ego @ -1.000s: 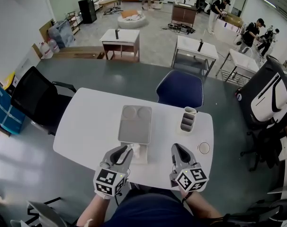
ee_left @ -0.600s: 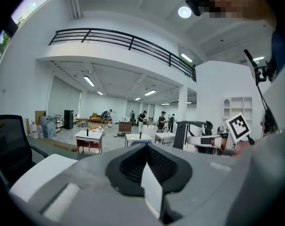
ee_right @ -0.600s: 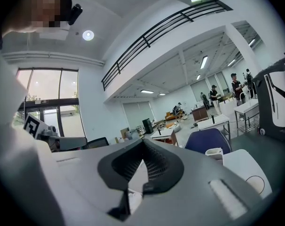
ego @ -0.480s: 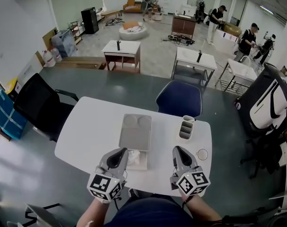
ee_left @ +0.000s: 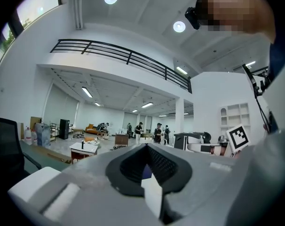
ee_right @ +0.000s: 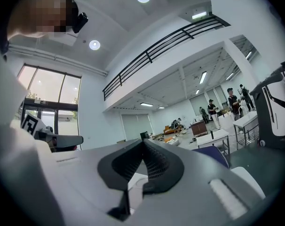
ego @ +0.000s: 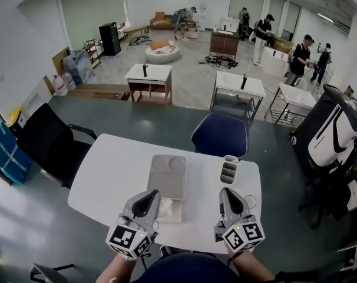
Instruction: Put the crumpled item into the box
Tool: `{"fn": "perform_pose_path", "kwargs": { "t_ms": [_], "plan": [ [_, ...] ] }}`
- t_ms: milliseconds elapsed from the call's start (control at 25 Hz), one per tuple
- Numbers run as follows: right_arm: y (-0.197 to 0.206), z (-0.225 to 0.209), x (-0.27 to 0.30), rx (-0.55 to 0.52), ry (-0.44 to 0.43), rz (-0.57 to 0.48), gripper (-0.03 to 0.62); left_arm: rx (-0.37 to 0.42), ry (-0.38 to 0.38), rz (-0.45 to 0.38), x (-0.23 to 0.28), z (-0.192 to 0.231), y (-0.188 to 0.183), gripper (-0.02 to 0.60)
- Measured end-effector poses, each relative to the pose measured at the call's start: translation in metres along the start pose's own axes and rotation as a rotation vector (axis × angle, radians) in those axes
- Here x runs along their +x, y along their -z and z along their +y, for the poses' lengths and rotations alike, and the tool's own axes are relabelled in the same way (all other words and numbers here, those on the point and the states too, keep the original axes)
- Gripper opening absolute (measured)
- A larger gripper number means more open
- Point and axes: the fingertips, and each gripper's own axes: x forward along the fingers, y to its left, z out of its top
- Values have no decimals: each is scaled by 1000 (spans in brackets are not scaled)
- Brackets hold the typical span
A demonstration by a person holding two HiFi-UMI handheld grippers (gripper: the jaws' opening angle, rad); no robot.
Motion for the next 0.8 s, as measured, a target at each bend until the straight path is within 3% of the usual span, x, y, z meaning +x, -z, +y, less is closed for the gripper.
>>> {"fn": "perform_pose_path", "kwargs": {
  "t_ms": [800],
  "plan": [
    [7, 8, 20, -32, -31, 26, 2, -49, -23, 47, 6, 27, 25, 2]
  ]
}}
